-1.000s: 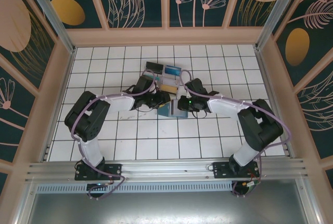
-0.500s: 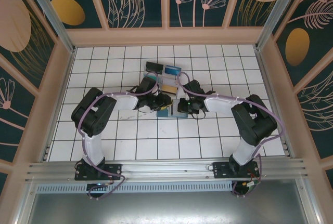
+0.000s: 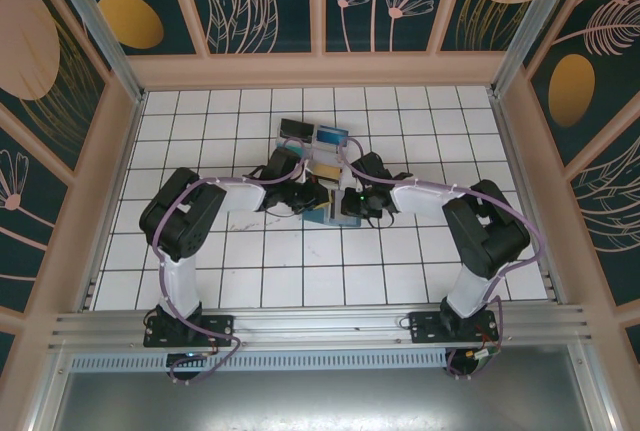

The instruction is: Take the credit cards out of the card holder

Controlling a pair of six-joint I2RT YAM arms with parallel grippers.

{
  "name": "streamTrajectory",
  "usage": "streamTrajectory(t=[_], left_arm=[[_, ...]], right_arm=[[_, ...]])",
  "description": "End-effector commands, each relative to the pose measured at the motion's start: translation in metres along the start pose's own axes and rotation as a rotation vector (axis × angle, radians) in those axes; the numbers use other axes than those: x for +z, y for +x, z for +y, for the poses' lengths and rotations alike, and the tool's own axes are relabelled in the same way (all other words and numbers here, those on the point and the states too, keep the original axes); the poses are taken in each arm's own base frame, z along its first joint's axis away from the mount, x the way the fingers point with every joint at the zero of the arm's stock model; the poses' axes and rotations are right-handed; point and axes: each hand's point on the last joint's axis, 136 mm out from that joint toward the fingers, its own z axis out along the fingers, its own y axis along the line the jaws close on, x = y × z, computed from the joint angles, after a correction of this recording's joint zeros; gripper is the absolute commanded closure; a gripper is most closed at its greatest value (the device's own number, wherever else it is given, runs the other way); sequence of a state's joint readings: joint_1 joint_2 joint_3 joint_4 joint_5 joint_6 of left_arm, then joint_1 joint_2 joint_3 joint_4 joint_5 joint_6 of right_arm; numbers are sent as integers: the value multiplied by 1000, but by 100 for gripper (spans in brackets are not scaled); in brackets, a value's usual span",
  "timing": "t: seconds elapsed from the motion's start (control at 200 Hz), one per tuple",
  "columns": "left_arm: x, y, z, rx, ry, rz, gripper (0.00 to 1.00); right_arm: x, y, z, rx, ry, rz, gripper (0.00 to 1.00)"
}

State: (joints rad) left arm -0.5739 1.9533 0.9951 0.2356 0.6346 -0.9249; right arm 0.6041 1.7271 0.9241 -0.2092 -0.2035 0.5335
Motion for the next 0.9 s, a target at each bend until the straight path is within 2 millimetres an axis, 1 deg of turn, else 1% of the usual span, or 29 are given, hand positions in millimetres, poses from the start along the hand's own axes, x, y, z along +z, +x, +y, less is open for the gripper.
streamTrajectory(t=[0.0, 0.055, 0.07, 0.185, 0.31, 0.4, 0.48, 0.571, 0.591, 0.601, 0.611, 0.656, 0.666, 0.681, 0.711, 0.776, 0.786, 0.796, 0.896], left_arm=[[-3, 1, 1, 21, 15, 6, 100], [-6, -1, 1, 28, 12, -4, 100], [-7, 4, 9, 19, -3, 4, 100], [-18, 5, 18, 29, -41, -5, 100], [-34, 5, 25, 46, -77, -20, 100], [-44, 3, 24, 61, -93, -31, 100], [-54, 0, 20, 80, -103, -51, 100], [-69, -7, 14, 105, -118, -83, 100], [-71, -8, 17, 96, -127, -86, 100], [-76, -10, 10, 106, -117, -102, 100], [-79, -11, 7, 106, -112, -111, 100], [-87, -18, -7, 118, -82, -140, 100], [-90, -21, -13, 128, -73, -149, 100], [-92, -24, -19, 137, -63, -161, 100], [-98, -30, -31, 145, -41, -185, 100], [-108, -37, -49, 151, 3, -234, 100], [-112, -43, -60, 164, 20, -254, 100], [-114, -45, -65, 167, 30, -265, 100], [-130, -57, -89, 164, 96, -354, 100]], right_arm=[[11, 16, -26, 13, 119, 59, 83], [11, 17, -30, 17, 142, 60, 83], [11, 16, -31, 19, 148, 58, 83], [8, 16, -38, 34, 173, 53, 83], [3, 11, -35, 42, 157, 34, 83], [-2, 5, -24, 24, 113, 20, 82], [-8, -4, -9, 15, 44, 2, 81], [-26, -19, 13, 3, -82, -51, 78], [-31, -24, 19, -1, -115, -67, 76], [-34, -25, 22, -3, -131, -73, 76], [-37, -27, 25, -7, -150, -82, 75], [-51, -32, 42, -36, -242, -117, 71], [-54, -33, 47, -43, -264, -128, 70], [-60, -41, 44, -30, -287, -156, 69], [-71, -48, 49, -30, -343, -189, 67], [-96, -60, 60, -33, -484, -251, 62], [-100, -62, 61, -30, -503, -260, 61], [-104, -64, 62, -28, -523, -269, 60], [-150, -81, 75, -32, -705, -391, 49]])
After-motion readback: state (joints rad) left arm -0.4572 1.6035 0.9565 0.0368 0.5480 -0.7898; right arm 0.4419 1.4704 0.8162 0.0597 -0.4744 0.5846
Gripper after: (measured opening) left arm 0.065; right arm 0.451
